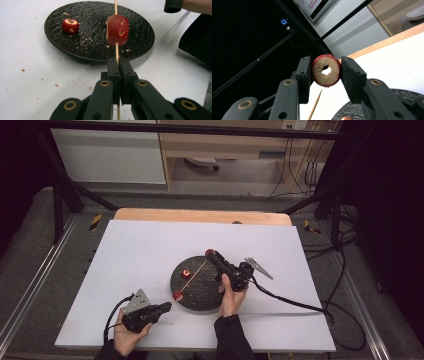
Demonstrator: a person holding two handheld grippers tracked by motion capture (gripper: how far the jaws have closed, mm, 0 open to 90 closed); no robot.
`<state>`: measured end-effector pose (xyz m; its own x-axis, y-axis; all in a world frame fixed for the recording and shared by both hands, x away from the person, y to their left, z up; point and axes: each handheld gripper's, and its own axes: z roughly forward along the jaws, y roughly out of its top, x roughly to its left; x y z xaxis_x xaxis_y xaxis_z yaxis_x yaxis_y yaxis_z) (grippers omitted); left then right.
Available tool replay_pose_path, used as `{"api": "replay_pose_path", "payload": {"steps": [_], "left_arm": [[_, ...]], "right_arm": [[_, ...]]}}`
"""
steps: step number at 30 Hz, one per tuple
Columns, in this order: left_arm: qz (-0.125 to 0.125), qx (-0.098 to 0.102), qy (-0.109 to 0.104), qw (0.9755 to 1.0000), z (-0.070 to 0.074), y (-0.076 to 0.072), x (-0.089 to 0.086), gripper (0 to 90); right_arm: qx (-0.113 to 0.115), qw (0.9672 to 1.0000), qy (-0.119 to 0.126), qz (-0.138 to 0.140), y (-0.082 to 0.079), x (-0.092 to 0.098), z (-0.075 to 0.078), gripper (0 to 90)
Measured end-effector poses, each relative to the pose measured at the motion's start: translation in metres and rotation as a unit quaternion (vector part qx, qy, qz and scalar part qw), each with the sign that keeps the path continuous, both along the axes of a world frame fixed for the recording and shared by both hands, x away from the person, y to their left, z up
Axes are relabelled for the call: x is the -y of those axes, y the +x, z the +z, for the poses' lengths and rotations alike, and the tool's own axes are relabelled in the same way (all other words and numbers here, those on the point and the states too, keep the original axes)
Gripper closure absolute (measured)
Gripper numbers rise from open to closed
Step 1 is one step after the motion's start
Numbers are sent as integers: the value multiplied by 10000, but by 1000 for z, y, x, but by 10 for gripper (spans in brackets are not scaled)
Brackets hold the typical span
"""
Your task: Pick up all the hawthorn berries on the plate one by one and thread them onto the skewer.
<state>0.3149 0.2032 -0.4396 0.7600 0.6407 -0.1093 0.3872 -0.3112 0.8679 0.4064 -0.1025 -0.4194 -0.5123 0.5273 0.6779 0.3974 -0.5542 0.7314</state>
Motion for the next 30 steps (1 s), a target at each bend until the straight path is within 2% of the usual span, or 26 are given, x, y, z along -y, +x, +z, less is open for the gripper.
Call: {"api": "replay_pose_path", "payload": {"steps": [12, 21, 30], "left_arm": [[16, 11, -14, 10000, -1, 0, 2, 883], [41, 67, -41, 10000, 1, -2, 3, 883], [90, 48, -74, 9999, 0, -1, 6, 883]], "right_arm": [[-7, 9999, 155, 38, -2, -2, -2, 618], [-10, 9999, 102, 35, -2, 0, 0, 619], [-25, 9998, 193, 63, -1, -2, -2, 619]]}}
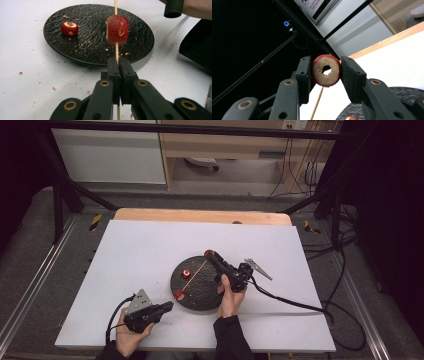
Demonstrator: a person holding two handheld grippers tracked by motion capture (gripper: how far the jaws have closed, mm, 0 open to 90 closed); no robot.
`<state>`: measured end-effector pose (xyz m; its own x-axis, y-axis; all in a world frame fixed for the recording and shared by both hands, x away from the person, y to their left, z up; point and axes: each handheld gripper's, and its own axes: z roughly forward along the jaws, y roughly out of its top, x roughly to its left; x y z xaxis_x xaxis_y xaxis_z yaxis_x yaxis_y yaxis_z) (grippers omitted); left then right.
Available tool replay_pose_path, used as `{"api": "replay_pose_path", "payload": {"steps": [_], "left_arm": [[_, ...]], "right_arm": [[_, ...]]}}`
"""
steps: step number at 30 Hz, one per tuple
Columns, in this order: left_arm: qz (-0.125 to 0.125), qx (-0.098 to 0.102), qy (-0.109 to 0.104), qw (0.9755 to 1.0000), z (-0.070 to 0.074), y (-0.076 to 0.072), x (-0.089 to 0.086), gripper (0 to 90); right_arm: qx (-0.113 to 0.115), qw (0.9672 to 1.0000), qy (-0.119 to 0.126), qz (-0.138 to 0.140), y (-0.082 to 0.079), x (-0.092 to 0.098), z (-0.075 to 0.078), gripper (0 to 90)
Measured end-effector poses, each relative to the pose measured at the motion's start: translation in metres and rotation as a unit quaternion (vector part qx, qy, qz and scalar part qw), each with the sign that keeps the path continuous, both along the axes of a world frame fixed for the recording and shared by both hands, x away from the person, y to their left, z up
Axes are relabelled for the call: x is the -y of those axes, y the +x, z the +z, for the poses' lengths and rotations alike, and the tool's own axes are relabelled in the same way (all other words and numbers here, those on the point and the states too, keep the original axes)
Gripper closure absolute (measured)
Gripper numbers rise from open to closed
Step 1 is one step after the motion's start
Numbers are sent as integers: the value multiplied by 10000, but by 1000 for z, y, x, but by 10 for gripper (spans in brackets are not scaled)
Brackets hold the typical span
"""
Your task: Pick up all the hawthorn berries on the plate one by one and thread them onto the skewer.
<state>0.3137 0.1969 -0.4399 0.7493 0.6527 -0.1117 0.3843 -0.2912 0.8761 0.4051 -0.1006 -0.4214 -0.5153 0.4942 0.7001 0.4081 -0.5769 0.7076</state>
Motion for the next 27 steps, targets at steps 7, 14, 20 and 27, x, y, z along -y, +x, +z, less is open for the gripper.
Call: {"api": "replay_pose_path", "payload": {"steps": [7, 14, 20, 27], "left_arm": [[98, 61, -67, 9999, 2, -1, 6, 883], [162, 125, -16, 9998, 4, -1, 13, 884], [191, 187, -35, 9996, 4, -4, 18, 884], [232, 202, -63, 9995, 6, -3, 25, 885]], "right_arm": [[18, 10000, 71, 8, -2, 0, 0, 619], [48, 9999, 120, -15, -2, 1, 2, 620], [79, 9999, 114, -4, -3, 2, 3, 620], [108, 9999, 121, 7, -5, 2, 4, 621]]}}
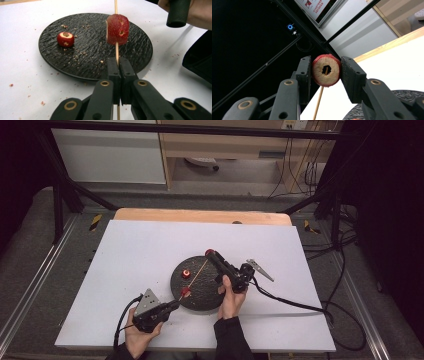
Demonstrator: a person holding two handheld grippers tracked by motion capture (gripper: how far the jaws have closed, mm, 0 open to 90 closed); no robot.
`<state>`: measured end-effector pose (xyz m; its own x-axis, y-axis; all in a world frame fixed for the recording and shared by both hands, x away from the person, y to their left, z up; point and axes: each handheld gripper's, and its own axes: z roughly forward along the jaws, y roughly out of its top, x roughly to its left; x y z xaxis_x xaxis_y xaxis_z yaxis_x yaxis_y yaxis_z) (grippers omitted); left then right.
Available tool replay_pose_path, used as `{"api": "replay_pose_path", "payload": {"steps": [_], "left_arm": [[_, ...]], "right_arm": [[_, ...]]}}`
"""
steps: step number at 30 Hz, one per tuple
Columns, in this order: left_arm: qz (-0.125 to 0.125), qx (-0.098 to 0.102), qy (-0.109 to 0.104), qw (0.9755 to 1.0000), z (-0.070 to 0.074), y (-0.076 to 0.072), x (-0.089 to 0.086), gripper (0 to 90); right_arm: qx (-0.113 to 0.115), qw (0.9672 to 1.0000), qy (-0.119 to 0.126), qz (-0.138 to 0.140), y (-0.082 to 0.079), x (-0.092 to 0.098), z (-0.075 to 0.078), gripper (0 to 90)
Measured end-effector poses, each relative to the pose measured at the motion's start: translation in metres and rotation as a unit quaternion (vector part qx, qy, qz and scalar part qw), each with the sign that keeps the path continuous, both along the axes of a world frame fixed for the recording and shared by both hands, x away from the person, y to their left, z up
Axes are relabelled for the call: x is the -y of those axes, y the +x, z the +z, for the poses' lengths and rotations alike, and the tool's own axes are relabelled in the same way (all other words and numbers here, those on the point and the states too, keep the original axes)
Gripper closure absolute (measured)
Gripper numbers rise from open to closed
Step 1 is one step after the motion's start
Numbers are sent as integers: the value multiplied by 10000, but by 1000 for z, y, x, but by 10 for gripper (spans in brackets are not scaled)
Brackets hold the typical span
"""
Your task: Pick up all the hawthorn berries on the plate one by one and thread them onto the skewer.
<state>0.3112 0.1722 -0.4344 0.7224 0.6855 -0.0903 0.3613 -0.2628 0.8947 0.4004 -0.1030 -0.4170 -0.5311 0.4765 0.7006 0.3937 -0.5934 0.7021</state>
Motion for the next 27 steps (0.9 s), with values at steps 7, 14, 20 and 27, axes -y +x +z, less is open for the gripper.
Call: {"api": "replay_pose_path", "payload": {"steps": [7, 14, 20, 27], "left_arm": [[34, -57, -43, 10000, 0, 3, 3, 886], [35, 40, -88, 9999, 1, 1, 4, 887], [147, 28, -115, 9998, 0, -6, 9, 887], [306, -13, -227, 9993, 2, -4, 15, 887]], "right_arm": [[31, 10000, 0, -5, -2, 1, 1, 622], [9, 10000, 17, 43, -2, 3, 4, 623], [22, 9998, 123, -123, 0, 1, 3, 624], [-72, 9999, 82, 11, 1, -1, -1, 624]]}}
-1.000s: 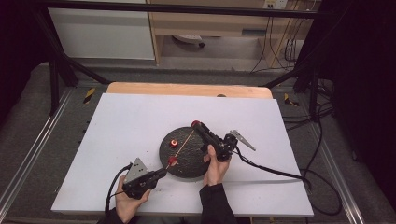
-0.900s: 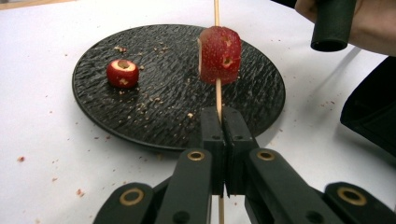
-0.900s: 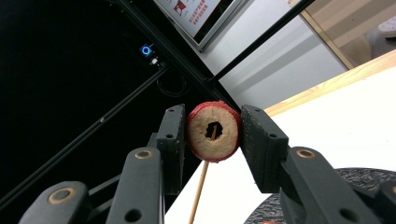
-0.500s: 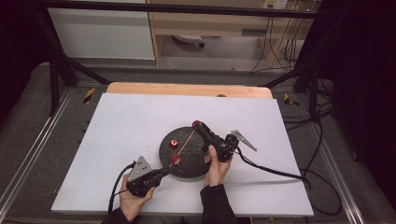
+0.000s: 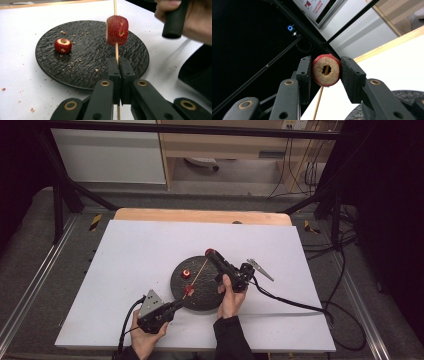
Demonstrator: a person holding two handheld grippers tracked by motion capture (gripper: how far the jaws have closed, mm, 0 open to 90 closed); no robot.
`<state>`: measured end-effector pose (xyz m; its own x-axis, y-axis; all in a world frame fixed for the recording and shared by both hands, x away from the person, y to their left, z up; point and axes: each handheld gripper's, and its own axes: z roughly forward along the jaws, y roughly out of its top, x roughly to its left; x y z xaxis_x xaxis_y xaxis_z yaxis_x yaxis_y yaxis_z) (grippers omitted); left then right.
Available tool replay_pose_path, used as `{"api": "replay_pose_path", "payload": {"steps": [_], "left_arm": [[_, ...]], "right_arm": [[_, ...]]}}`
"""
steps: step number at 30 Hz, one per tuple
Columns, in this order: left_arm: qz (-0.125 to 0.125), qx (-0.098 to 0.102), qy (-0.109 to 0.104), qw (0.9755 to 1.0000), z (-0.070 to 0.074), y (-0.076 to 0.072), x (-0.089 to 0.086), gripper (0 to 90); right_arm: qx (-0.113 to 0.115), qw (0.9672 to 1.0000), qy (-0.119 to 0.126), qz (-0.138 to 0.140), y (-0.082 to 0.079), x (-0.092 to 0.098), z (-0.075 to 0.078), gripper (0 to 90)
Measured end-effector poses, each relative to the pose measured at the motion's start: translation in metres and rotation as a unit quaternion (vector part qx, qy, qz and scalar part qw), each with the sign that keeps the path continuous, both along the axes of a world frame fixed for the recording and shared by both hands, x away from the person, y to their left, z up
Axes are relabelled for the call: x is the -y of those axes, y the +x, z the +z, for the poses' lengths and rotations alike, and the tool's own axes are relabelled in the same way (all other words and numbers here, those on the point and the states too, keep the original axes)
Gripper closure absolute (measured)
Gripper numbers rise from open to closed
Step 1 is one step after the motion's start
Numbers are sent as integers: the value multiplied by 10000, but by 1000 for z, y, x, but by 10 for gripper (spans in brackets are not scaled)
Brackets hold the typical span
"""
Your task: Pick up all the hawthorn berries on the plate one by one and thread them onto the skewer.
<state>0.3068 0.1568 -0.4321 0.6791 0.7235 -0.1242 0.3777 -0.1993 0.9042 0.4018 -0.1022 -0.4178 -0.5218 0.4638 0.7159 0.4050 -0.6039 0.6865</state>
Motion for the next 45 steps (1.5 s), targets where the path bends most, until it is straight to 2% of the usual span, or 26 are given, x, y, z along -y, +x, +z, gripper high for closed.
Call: {"api": "replay_pose_path", "payload": {"steps": [6, 12, 15, 25, 31, 39, 41, 45], "left_arm": [[14, -99, 50, 9999, 1, 8, 8, 887], [-30, -104, -38, 9999, 3, 12, 9, 887], [-11, -71, -65, 10000, 9, 14, 11, 886], [-20, -145, -11, 9999, 15, 33, 20, 886], [-82, -212, -58, 9997, 16, 42, 23, 886], [-124, -224, -103, 9996, 15, 45, 23, 886], [-159, -222, -74, 9996, 15, 44, 21, 886], [-203, -215, -17, 9996, 12, 42, 12, 886]], "right_arm": [[15, 10000, -72, 16, -2, 0, -1, 624], [75, 9999, -122, -14, -4, 2, 2, 624], [-16, 9998, -171, 131, -4, -1, -3, 624], [-31, 9993, -299, 206, -10, -5, -10, 624], [-77, 9988, -392, 281, -12, -6, -13, 623], [-108, 9979, -558, 304, -14, -7, -15, 616], [-84, 9976, -611, 319, -14, -6, -14, 596], [-44, 9959, -832, 362, -15, -2, -9, 485]]}}
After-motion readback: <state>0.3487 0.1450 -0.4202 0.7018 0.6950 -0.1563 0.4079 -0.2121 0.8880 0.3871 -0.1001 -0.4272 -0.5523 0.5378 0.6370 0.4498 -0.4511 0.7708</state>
